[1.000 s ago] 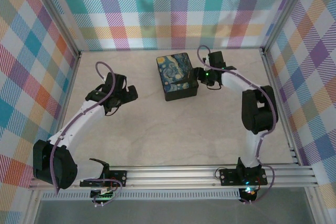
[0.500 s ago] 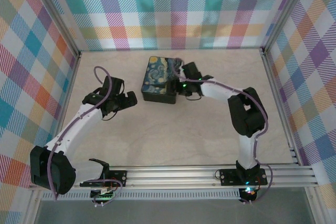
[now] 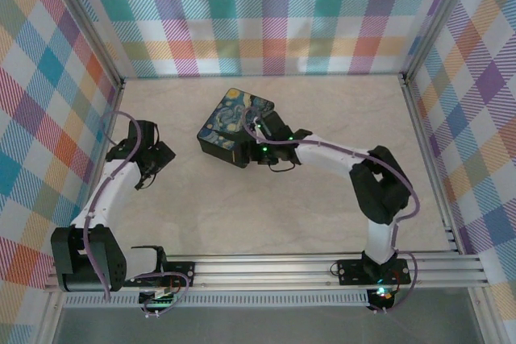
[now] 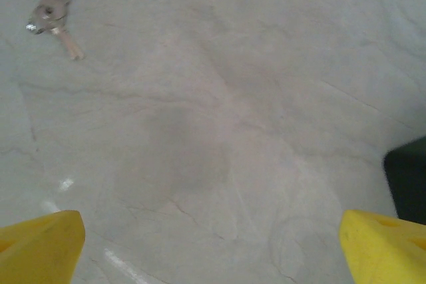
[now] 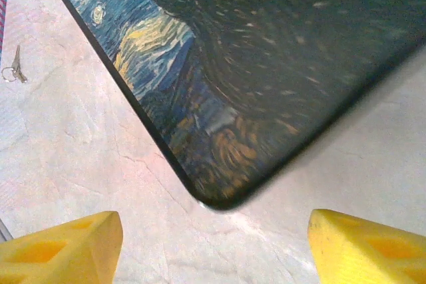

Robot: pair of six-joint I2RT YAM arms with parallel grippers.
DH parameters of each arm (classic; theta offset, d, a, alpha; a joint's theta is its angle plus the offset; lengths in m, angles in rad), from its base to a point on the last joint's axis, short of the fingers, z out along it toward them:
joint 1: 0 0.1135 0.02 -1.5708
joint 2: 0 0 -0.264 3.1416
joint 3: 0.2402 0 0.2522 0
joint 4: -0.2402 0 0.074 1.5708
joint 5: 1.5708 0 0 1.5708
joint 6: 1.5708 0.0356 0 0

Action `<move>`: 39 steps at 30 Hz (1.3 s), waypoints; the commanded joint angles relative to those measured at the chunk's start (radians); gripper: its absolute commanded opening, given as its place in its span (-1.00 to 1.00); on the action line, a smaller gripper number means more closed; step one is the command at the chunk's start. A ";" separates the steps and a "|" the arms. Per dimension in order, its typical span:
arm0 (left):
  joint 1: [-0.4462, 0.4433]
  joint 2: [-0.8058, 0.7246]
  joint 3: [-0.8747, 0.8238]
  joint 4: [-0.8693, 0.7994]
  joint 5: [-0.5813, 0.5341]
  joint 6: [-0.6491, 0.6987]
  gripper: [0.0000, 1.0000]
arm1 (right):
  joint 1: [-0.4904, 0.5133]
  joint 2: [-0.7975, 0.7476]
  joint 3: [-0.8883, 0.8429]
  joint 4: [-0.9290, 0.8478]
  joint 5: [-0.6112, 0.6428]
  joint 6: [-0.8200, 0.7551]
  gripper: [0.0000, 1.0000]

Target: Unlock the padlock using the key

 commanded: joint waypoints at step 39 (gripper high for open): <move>0.432 0.471 0.184 0.058 -0.004 0.092 0.09 | -0.082 -0.188 -0.183 -0.007 -0.057 -0.040 -0.12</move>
